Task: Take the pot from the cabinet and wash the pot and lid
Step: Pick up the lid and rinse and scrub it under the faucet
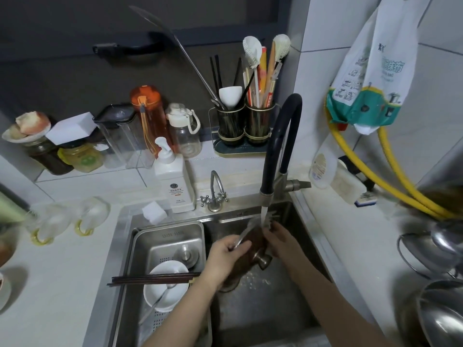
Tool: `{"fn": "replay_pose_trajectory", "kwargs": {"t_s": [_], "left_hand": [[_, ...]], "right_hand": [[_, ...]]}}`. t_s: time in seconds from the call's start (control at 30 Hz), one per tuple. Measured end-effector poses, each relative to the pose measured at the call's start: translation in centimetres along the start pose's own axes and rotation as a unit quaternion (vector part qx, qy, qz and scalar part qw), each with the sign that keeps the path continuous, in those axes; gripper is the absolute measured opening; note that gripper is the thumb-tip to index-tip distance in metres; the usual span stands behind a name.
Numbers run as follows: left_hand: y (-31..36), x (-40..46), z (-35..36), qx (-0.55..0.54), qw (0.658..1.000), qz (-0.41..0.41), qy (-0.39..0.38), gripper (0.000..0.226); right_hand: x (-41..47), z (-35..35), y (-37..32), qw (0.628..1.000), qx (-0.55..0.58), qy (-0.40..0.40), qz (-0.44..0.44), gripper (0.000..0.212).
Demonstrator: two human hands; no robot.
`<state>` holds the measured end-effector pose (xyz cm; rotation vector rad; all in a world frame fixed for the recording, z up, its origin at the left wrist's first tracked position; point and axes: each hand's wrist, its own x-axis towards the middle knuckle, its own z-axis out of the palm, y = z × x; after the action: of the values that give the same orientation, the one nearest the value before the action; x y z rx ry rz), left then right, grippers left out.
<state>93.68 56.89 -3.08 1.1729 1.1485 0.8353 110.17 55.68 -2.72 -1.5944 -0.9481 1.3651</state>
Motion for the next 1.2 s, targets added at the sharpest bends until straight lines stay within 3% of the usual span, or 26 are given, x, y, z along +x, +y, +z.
{"fn": "replay_pose_trajectory", "kwargs": {"t_s": [0.07,0.2,0.33,0.5,0.6,0.73,0.83,1.0,1.2], "left_hand": [[0.6,0.2,-0.1,-0.111,0.992,-0.036,0.04,0.013],[1.5,0.6,-0.9,-0.252,0.959,-0.093,0.095,0.023],[0.9,1.0,-1.4,-0.325,0.931,-0.121,0.116,0.032],[-0.4,1.4,-2.1,-0.388,0.895,-0.161,0.147,0.034],[-1.6,2.2,-2.4,-0.4,0.882,-0.195,0.154,0.045],[-2.1,3.0,-1.5,-0.337,0.905,-0.209,0.153,0.041],[-1.8,3.2,-0.2,-0.302,0.923,-0.187,0.15,0.042],[-0.8,3.7,1.9,-0.295,0.936,-0.169,0.088,0.049],[-0.3,4.4,1.9,-0.152,0.981,-0.101,0.073,0.074]], "right_hand": [[-0.2,1.2,0.4,0.998,-0.05,-0.022,-0.033,0.049],[0.1,2.1,1.0,0.982,-0.162,0.021,-0.092,0.049],[0.8,1.5,0.9,0.984,-0.158,0.039,-0.072,0.053],[0.7,-0.5,0.2,0.982,-0.165,0.05,-0.074,0.037],[0.0,-1.3,-0.1,0.994,-0.075,0.051,-0.054,0.046],[0.5,-2.2,0.0,0.994,0.051,0.088,-0.031,0.062],[0.8,-3.0,-0.8,0.987,0.109,0.113,-0.037,0.05],[0.0,-3.7,-1.9,0.981,0.114,0.129,-0.087,0.035],[-0.1,-5.1,0.6,0.972,0.161,0.158,-0.069,0.031]]}}
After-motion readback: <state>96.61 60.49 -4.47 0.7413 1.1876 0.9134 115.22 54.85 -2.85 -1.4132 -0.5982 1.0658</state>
